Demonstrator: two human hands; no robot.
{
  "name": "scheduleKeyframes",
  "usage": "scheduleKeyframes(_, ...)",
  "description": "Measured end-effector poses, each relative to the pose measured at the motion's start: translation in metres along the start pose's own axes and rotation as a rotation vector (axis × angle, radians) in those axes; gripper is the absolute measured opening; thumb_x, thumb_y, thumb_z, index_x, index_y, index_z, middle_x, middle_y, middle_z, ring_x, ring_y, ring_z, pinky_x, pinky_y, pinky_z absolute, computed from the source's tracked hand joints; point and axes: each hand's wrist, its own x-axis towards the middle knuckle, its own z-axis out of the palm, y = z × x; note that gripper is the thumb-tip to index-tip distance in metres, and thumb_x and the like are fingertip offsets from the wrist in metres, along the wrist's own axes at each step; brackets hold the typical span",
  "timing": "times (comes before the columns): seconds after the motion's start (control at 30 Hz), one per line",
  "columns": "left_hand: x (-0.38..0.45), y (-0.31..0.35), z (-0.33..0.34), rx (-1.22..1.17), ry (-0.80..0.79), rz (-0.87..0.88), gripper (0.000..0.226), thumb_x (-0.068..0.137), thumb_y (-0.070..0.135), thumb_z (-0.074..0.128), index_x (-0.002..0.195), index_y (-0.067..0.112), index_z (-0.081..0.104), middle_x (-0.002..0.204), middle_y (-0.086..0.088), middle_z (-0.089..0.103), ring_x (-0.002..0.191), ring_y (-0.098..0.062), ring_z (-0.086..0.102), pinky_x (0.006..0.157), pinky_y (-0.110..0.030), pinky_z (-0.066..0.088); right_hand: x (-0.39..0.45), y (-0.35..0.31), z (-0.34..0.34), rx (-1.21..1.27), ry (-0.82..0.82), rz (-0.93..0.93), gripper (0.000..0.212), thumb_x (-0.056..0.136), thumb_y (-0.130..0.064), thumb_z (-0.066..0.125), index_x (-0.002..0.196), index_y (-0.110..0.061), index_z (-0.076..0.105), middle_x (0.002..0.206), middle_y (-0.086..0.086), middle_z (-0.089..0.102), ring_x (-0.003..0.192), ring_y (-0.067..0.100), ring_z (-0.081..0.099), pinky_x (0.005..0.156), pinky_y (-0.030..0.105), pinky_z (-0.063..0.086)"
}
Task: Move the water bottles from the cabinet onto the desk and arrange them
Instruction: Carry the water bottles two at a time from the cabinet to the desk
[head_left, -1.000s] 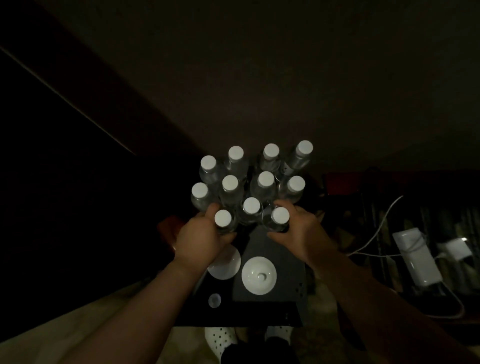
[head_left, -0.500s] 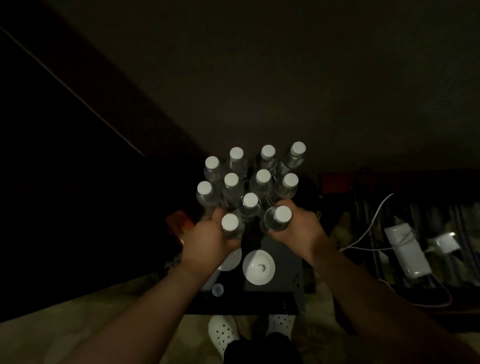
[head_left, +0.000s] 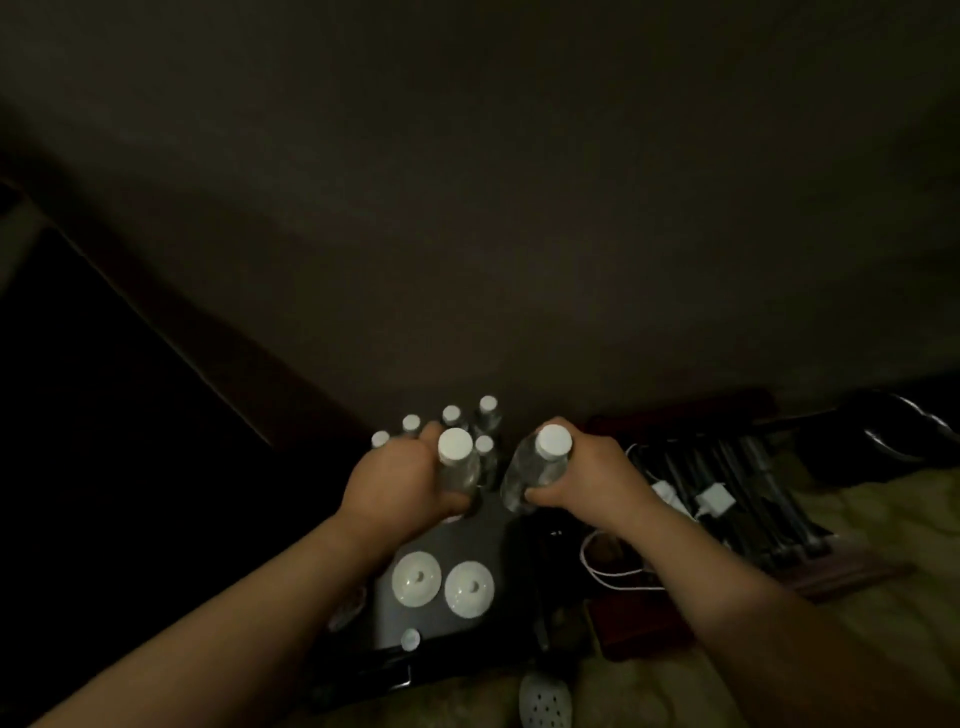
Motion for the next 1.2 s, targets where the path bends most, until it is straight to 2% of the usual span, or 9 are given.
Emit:
scheduleKeyframes(0.1, 0.001, 0.044, -0.042, 0.041, 0.013, 0.109, 0.059, 0.061, 0.061, 0.072, 0.107, 0.030, 0.050, 0.091, 0.004, 0.065, 0.081, -0.018, 0.063, 0.065, -0.032, 0.052, -0.040, 0.000, -0.056, 0.021, 0.051, 0.034, 0.061, 0.059, -0.034, 0.089, 0.110, -0.037, 0.057, 0.101, -0.012, 0.069, 0.095, 0.008, 0.064, 0.082, 0.025, 0.053)
scheduleKeyframes(0.33, -0.011, 0.184, -0.116, 0.006, -0.017, 0.282, 0.067, 0.062, 0.057, 0.078, 0.118, 0.033, 0.052, 0.086, 0.009, 0.065, 0.075, -0.013, 0.063, 0.066, -0.036, 0.058, -0.143, 0.022, -0.185, 0.007, 0.205, 0.087, 0.048, 0.053, -0.041, 0.091, 0.087, -0.042, 0.056, 0.089, -0.020, 0.064, 0.081, -0.006, 0.060, 0.063, 0.014, 0.044)
scheduleKeyframes(0.5, -0.028, 0.307, -0.134, -0.025, -0.054, 0.438, 0.062, 0.063, 0.053, 0.082, 0.114, 0.033, 0.053, 0.093, 0.012, 0.064, 0.082, -0.009, 0.063, 0.073, -0.034, 0.058, -0.224, 0.065, -0.272, -0.043, 0.316, 0.142, 0.055, 0.048, -0.051, 0.088, 0.094, -0.036, 0.062, 0.092, -0.016, 0.065, 0.083, 0.000, 0.061, 0.069, 0.022, 0.050)
scheduleKeyframes(0.67, -0.050, 0.441, -0.125, -0.078, -0.076, 0.558, 0.047, 0.062, 0.052, 0.085, 0.092, 0.043, 0.050, 0.087, 0.018, 0.060, 0.082, -0.003, 0.062, 0.074, -0.030, 0.058, -0.310, 0.122, -0.351, -0.089, 0.426, 0.177, 0.055, 0.047, -0.051, 0.089, 0.092, -0.035, 0.061, 0.089, -0.017, 0.064, 0.081, -0.001, 0.060, 0.064, 0.019, 0.046)
scheduleKeyframes(0.77, -0.059, 0.519, -0.109, -0.083, -0.085, 0.624, 0.050, 0.061, 0.053, 0.085, 0.099, 0.035, 0.059, 0.092, 0.015, 0.064, 0.082, -0.004, 0.063, 0.075, -0.032, 0.059, -0.361, 0.161, -0.393, -0.090, 0.459, 0.209, 0.053, 0.045, -0.050, 0.089, 0.087, -0.035, 0.062, 0.084, -0.016, 0.067, 0.076, -0.001, 0.063, 0.062, 0.018, 0.049)
scheduleKeyframes(0.87, -0.066, 0.595, -0.093, -0.086, -0.080, 0.697, 0.049, 0.062, 0.052, 0.086, 0.096, 0.032, 0.057, 0.088, 0.015, 0.063, 0.080, -0.004, 0.063, 0.076, -0.033, 0.059, -0.410, 0.204, -0.431, -0.063, 0.518, 0.245, 0.054, 0.039, -0.052, 0.087, 0.086, -0.035, 0.065, 0.082, -0.016, 0.070, 0.073, -0.003, 0.066, 0.063, 0.019, 0.053)
scheduleKeyframes(1.0, -0.062, 0.687, -0.073, -0.117, -0.105, 0.763, 0.052, 0.063, 0.048, 0.086, 0.104, 0.024, 0.063, 0.094, 0.008, 0.069, 0.083, -0.009, 0.067, 0.079, -0.036, 0.059, -0.463, 0.258, -0.475, -0.019, 0.570, 0.305, 0.050, 0.044, -0.049, 0.089, 0.087, -0.034, 0.067, 0.084, -0.017, 0.070, 0.077, -0.003, 0.066, 0.065, 0.017, 0.051)
scheduleKeyframes(1.1, -0.051, 0.747, -0.056, -0.105, -0.123, 0.844, 0.045, 0.064, 0.047, 0.086, 0.098, 0.027, 0.064, 0.091, 0.010, 0.070, 0.082, -0.006, 0.066, 0.077, -0.032, 0.058, -0.494, 0.300, -0.504, 0.006, 0.616, 0.359, 0.043, 0.049, -0.044, 0.090, 0.084, -0.034, 0.069, 0.081, -0.020, 0.070, 0.076, -0.005, 0.065, 0.062, 0.014, 0.047)
scheduleKeyframes(1.2, -0.035, 0.805, -0.039, -0.085, -0.151, 0.934, 0.039, 0.065, 0.047, 0.085, 0.093, 0.030, 0.064, 0.090, 0.013, 0.067, 0.083, -0.004, 0.064, 0.078, -0.029, 0.056, -0.514, 0.342, -0.532, 0.019, 0.646, 0.428, 0.041, 0.054, -0.040, 0.091, 0.088, -0.033, 0.069, 0.086, -0.015, 0.071, 0.082, 0.001, 0.066, 0.068, 0.020, 0.051)
